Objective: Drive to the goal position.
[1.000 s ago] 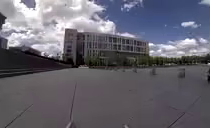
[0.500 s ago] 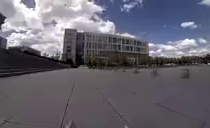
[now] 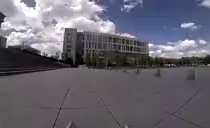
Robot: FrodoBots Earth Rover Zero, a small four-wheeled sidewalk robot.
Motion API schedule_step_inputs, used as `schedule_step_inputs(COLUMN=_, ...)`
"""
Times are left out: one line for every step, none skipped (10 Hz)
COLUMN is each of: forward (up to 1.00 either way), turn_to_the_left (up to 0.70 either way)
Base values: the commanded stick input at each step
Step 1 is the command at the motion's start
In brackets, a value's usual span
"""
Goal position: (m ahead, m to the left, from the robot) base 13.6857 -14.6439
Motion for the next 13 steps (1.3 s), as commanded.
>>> schedule_step_inputs(forward=0.70, turn_to_the_left=0.00)
schedule_step_inputs(forward=0.70, turn_to_the_left=0.00)
schedule_step_inputs(forward=0.70, turn_to_the_left=0.00)
schedule_step_inputs(forward=0.70, turn_to_the_left=0.00)
schedule_step_inputs(forward=0.70, turn_to_the_left=0.00)
schedule_step_inputs(forward=0.70, turn_to_the_left=0.00)
schedule_step_inputs(forward=0.70, turn_to_the_left=0.00)
schedule_step_inputs(forward=0.70, turn_to_the_left=0.00)
schedule_step_inputs(forward=0.70, turn_to_the_left=0.00)
schedule_step_inputs(forward=0.70, turn_to_the_left=0.00)
schedule_step_inputs(forward=0.70, turn_to_the_left=0.00)
schedule_step_inputs(forward=0.70, turn_to_the_left=0.00)
schedule_step_inputs(forward=0.70, turn_to_the_left=0.00)
